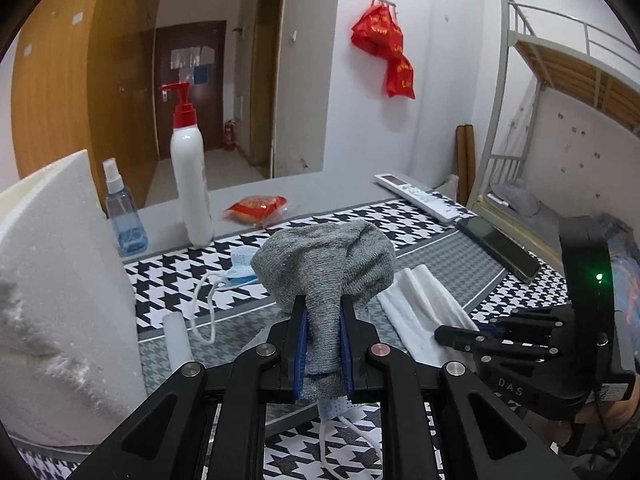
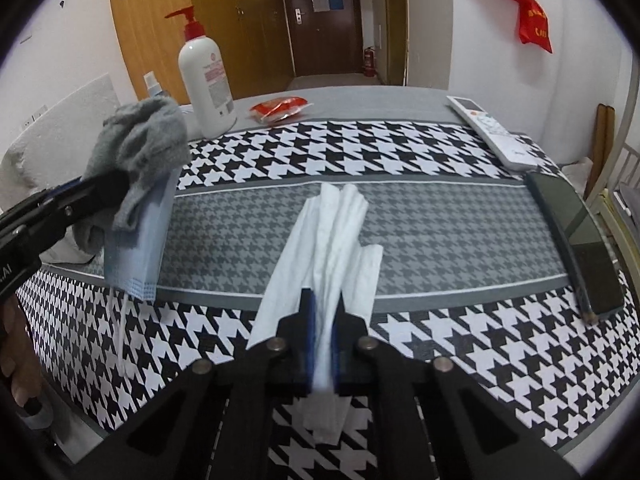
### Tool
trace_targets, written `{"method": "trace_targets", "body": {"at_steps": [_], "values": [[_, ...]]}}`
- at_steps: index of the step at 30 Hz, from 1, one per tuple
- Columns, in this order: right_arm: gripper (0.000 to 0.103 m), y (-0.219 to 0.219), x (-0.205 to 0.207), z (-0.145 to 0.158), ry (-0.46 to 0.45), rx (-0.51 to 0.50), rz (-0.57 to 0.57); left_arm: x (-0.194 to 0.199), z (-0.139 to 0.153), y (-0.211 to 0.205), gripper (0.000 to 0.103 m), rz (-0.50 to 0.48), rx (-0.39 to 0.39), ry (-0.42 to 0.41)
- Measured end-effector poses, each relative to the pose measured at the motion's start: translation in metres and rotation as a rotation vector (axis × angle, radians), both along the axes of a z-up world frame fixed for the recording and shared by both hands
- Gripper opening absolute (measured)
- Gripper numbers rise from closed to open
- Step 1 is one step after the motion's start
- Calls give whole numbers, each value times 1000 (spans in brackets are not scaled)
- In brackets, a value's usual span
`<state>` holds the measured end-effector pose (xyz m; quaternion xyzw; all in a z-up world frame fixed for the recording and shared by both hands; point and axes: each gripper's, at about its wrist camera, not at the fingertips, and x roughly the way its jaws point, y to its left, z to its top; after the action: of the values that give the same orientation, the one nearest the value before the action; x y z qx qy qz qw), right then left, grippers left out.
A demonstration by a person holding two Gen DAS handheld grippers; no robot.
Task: Organize soft objects
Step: 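Regrasp the white mask with the right gripper while the left gripper lifts the grey sock, then lift the white mask and grey sock up off the table with both grippers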
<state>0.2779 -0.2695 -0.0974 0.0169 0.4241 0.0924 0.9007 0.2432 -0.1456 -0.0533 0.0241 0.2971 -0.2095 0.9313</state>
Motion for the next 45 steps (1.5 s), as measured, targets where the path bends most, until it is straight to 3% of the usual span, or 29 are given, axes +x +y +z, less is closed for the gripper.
{"method": "trace_targets", "body": {"at_steps": [1,4,6,7,30,35,38,43,45], "values": [[9,0,0,0,0,2,0,0,-1,-1,16,-2,8,3],[9,-2,-1,1,-3,10,-5,0,-3,-2,29,8,24,14],[9,-3,-2,1,-2,16,-4,1,-5,-3,50,14,42,15],[9,-4,-2,1,-2,18,-2,1,-6,-3,53,18,49,15],[9,-24,-12,1,-28,104,-7,29,-32,-52,60,13,245,84],[9,-25,-14,1,-33,111,-8,36,-36,-53,59,20,244,106],[9,-27,-15,0,-33,115,-11,37,-37,-53,41,38,254,108],[9,-27,-16,1,-34,120,-11,38,-35,-50,27,53,243,115],[9,-28,-16,1,-35,119,-11,37,-31,-46,15,52,218,112]]}}
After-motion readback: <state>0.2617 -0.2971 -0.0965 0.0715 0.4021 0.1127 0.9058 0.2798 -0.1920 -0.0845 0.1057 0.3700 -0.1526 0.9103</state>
